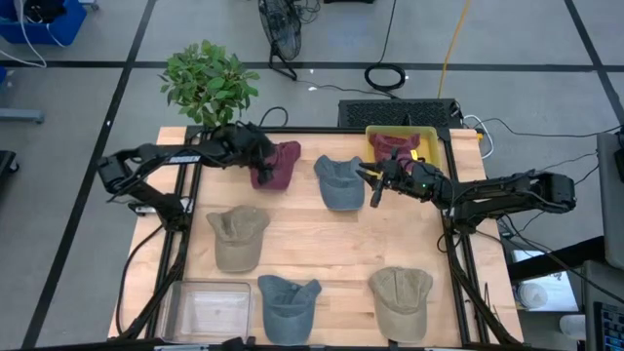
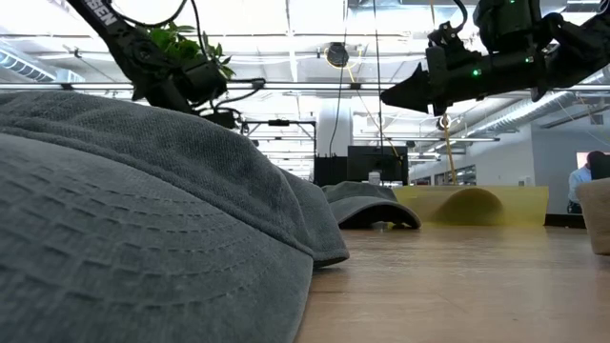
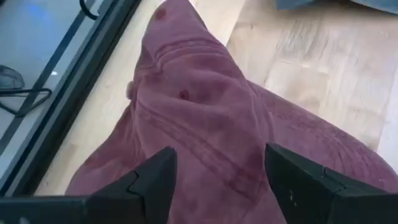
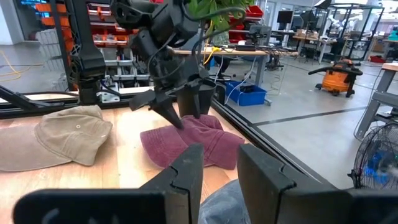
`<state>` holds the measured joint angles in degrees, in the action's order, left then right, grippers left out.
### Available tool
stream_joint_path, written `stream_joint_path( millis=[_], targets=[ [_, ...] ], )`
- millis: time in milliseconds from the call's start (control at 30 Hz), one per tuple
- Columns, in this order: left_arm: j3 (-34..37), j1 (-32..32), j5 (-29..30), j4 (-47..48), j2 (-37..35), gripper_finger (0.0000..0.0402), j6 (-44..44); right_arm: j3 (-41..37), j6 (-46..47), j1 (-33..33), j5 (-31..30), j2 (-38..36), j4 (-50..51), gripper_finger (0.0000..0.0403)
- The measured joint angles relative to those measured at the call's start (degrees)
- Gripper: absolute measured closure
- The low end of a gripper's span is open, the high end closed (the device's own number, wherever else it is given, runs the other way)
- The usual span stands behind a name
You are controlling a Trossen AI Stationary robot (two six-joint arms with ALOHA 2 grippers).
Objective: Pick & Place hat
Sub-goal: Put the pale red cap into the yellow bin
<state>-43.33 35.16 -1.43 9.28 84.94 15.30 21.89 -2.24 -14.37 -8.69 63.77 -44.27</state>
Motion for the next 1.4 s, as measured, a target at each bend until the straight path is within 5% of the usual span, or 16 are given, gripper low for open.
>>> stream_joint_path(
  millis=[500,667,1000,1400],
  targets=[
    [0.0,-0.7,1.3,-3.2,2.0,0.0163,3.1,0.0,0.0,0.0,0.0,0.0,0.2,0.0319],
    [0.0,-0.8,1.1,-1.8,2.0,0.0217,5.0,0.0,-0.1,0.0,0.0,0.0,0.4,0.0319],
    [0.0,-0.7,-1.0,-2.0,2.0,0.0388,6.6,0.0,-0.2,0.0,0.0,0.0,0.3,0.0319],
    [0.0,-2.7,-4.9,-3.4,-2.8,0.0394,4.0,0.0,-2.7,0.0,-0.2,0.0,-0.7,0.0319]
  ],
)
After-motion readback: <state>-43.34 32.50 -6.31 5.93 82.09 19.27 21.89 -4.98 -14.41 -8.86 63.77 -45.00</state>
